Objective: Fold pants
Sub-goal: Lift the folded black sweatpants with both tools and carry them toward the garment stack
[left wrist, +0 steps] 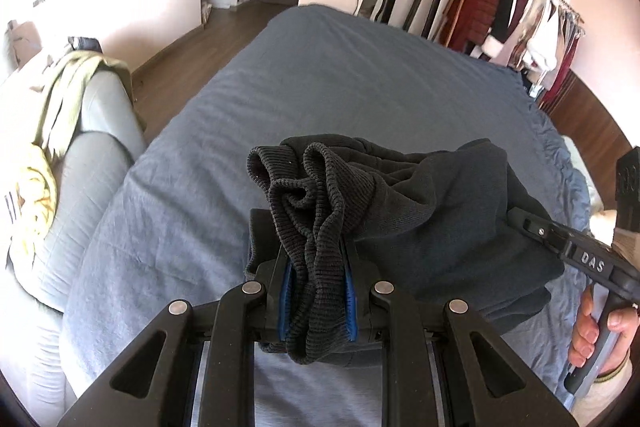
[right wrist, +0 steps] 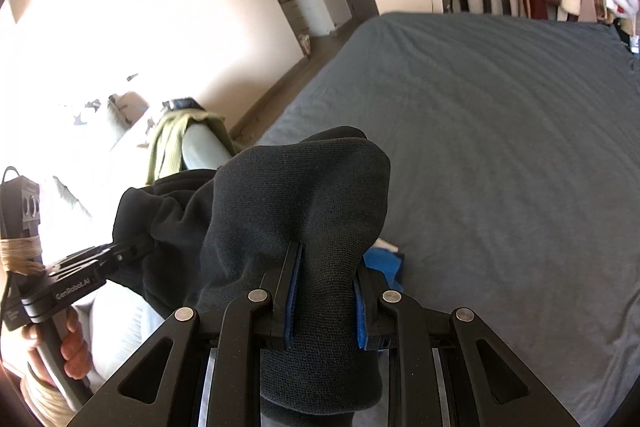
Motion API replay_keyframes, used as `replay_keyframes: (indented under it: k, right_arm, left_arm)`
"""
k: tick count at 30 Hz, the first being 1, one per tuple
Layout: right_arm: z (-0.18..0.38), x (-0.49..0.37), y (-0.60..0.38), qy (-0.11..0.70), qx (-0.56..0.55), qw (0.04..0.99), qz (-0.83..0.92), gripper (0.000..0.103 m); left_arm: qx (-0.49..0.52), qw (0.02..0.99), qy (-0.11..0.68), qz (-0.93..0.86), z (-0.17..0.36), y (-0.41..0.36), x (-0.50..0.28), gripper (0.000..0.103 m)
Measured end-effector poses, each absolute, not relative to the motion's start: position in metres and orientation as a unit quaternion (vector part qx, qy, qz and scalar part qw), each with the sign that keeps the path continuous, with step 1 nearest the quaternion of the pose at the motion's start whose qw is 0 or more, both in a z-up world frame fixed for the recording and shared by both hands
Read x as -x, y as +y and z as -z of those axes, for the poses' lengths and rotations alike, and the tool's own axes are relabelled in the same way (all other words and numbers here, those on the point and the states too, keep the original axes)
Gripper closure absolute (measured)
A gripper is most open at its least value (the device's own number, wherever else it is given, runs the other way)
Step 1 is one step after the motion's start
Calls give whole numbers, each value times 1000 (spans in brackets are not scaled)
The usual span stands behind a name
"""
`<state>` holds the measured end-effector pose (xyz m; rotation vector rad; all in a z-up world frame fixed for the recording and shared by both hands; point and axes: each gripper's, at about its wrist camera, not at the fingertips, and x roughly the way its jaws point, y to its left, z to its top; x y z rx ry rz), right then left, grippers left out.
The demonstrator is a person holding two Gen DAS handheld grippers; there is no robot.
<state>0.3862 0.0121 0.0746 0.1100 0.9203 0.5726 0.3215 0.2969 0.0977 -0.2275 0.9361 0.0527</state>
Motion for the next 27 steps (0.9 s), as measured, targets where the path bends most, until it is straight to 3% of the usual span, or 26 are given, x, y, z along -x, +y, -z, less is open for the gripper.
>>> replay_keyframes:
  k: [10, 27]
  right_arm:
    - [5, -419, 30, 496, -33, 834, -239, 80]
    - [73, -429, 58, 507, 19, 838, -199, 78]
  left_arm:
    - [99, 868, 487, -31, -36, 313, -340, 81]
    - [140, 855, 498, -36, 21, 339, -354, 72]
